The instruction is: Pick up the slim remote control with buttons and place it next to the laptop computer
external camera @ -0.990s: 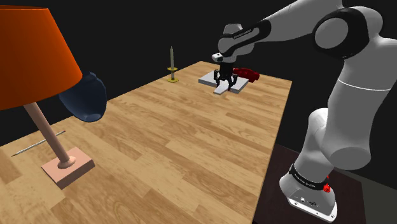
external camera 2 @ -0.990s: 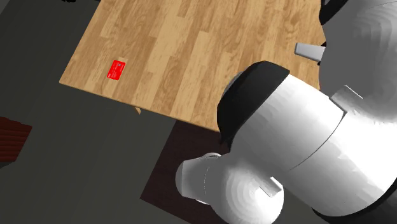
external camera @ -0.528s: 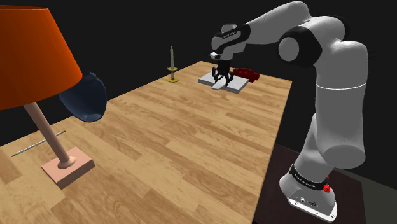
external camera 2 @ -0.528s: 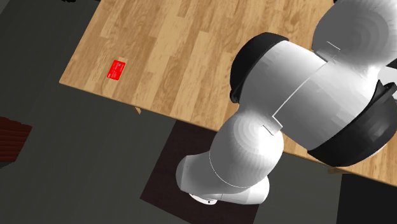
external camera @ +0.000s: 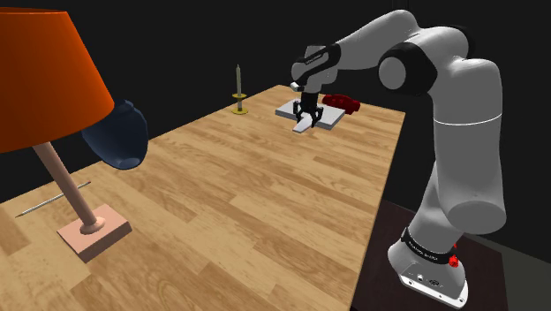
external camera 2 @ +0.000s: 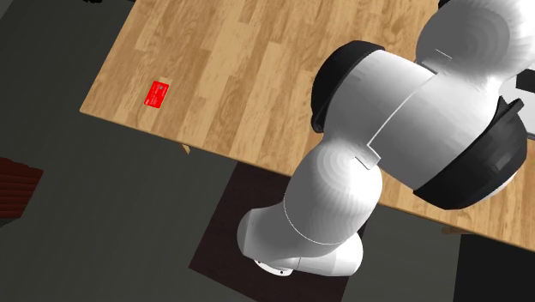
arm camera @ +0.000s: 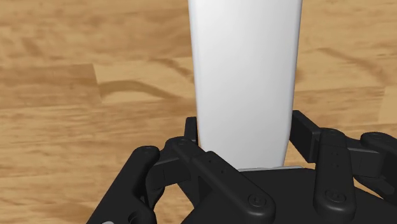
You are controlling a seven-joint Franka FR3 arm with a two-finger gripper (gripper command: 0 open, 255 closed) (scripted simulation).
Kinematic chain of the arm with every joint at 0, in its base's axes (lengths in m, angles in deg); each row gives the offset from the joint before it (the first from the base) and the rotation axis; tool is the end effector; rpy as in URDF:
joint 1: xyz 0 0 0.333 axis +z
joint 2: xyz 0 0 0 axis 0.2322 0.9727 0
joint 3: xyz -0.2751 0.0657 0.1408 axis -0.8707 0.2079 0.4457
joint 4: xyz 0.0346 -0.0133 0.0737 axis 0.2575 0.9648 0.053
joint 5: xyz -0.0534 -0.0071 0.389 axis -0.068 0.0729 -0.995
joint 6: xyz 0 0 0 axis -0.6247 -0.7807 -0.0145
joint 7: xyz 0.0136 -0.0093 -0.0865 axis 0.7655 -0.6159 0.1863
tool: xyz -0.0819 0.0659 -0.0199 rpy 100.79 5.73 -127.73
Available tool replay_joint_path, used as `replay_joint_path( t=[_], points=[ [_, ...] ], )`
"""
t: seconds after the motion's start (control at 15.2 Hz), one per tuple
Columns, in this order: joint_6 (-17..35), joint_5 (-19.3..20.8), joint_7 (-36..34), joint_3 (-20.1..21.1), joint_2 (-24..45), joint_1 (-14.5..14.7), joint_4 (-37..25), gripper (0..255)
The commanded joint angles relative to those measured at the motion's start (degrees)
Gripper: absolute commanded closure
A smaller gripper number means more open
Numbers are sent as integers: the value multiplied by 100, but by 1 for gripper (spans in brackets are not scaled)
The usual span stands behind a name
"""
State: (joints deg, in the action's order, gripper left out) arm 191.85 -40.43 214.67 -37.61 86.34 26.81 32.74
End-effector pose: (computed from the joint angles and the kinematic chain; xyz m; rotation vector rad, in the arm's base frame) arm 0.5901 -0.2467 0.3858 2.0863 2.3349 0.0006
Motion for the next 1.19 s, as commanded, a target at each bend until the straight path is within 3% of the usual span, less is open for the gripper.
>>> replay_joint_path(
  t=[0.0, 0.46, 0.92, 0.99, 1.12],
  points=[
    [125, -57, 36, 30, 64, -19, 71, 255],
    [522, -268, 167, 152, 313, -99, 272, 255],
    [522, -268, 167, 152, 313, -100, 272, 255],
    [522, -268, 167, 152, 313, -99, 272, 0],
    [522, -268, 167, 152, 313, -100, 271, 0]
  ],
)
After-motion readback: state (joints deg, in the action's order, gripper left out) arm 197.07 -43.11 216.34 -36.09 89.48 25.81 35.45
